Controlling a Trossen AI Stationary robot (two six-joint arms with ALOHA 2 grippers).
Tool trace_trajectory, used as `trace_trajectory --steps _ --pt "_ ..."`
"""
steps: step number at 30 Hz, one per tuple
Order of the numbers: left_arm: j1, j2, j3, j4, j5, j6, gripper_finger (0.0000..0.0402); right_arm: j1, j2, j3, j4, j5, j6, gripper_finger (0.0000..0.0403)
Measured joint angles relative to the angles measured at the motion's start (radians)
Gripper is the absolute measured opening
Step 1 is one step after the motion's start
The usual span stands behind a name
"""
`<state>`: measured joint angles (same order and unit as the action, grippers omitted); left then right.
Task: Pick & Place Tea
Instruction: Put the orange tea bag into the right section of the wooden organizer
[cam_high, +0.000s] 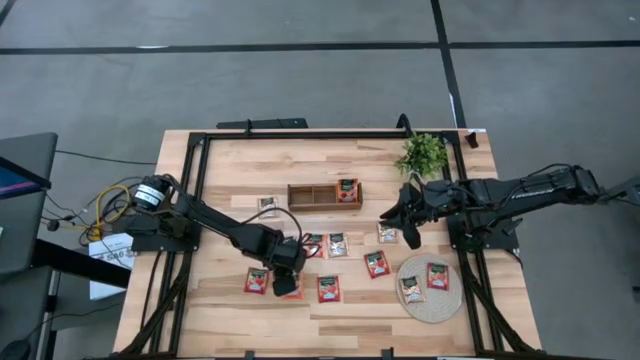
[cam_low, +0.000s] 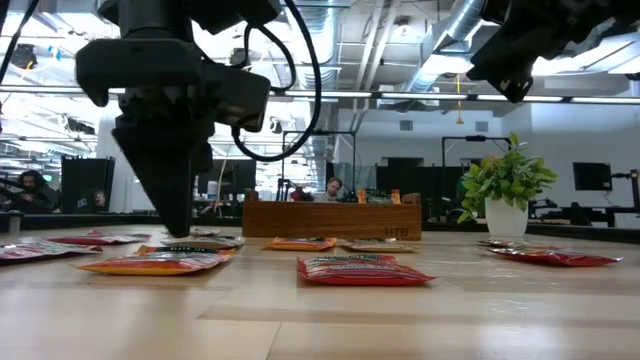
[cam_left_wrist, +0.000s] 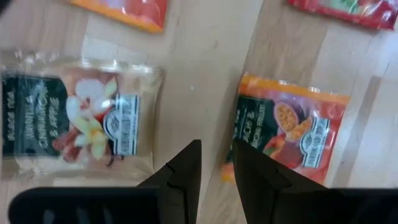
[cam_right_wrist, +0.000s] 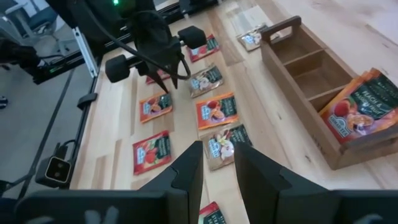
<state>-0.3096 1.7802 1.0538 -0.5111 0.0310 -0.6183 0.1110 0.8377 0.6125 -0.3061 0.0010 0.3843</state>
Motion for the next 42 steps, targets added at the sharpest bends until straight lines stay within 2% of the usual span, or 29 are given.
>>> trace_trajectory --steps 29,42 --pt "0.0 0.04 -0.01 0.006 -0.003 0.001 0.0083 0.007 0.0 0.0 0.0 -0.001 0.008 0.0083" --pt "0.002 0.013 -0.006 -0.011 -0.018 -0.008 0.0083 0.007 0.0 0.0 0.0 -0.001 0.008 0.0083"
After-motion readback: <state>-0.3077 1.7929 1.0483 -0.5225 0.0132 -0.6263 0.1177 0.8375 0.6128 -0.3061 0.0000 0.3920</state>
